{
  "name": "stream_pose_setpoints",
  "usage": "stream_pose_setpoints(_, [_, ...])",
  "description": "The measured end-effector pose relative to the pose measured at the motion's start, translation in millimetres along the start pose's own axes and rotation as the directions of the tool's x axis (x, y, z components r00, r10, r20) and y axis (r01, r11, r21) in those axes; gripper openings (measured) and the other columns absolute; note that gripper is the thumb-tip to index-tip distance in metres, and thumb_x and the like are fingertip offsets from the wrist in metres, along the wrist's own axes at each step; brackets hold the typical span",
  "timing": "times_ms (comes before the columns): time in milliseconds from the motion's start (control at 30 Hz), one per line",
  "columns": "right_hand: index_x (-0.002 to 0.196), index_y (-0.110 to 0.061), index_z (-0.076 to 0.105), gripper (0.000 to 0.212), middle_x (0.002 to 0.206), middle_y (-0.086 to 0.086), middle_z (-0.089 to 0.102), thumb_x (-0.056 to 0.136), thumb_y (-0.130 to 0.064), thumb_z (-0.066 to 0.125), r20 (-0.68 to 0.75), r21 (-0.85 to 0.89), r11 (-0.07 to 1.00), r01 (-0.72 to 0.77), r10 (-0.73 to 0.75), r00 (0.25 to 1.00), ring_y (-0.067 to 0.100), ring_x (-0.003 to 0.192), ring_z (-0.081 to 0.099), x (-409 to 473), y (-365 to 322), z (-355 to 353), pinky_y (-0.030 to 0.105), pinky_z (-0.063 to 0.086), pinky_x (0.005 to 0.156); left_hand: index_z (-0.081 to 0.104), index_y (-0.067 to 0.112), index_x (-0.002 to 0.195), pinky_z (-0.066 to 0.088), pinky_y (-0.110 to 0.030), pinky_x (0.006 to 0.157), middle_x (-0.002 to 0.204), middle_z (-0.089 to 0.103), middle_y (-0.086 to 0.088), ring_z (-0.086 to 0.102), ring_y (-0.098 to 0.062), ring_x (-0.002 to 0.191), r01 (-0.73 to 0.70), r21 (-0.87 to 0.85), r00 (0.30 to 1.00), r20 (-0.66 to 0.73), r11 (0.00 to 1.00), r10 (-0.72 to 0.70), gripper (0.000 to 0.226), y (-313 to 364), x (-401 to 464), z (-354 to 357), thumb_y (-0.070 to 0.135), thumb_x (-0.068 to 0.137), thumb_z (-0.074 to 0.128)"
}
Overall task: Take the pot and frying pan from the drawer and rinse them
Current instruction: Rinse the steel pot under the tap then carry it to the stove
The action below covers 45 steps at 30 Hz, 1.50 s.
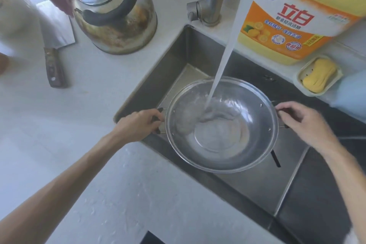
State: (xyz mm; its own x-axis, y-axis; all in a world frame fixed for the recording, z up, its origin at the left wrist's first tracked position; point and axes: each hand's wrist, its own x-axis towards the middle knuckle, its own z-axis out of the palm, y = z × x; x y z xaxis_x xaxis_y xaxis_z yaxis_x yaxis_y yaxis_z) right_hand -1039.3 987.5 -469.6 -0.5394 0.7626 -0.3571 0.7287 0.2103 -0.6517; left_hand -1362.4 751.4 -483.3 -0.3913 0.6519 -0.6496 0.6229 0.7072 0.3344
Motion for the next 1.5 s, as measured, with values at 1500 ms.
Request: stream_pose_setpoints(1500, [0.091, -0.020, 0.067, 0.017, 0.087, -0.015, 0.058, 0.085, -0.005, 0.061, -0.467, 0.049, 0.954, 0.294, -0.239, 0.851, -0.001, 0.081, 0.053, -20, -1, 6, 0.019, 0.041, 0.077, 0.065, 0.027, 0.108, 0.046, -0.028, 0.083, 0.095, 0.070, 0.004, 0.065, -0.018, 0.091, -0.236, -0.172, 0.949, -0.253, 0.957, 0.189, 0.027, 12, 26, 1, 0.012, 0.093, 0.047])
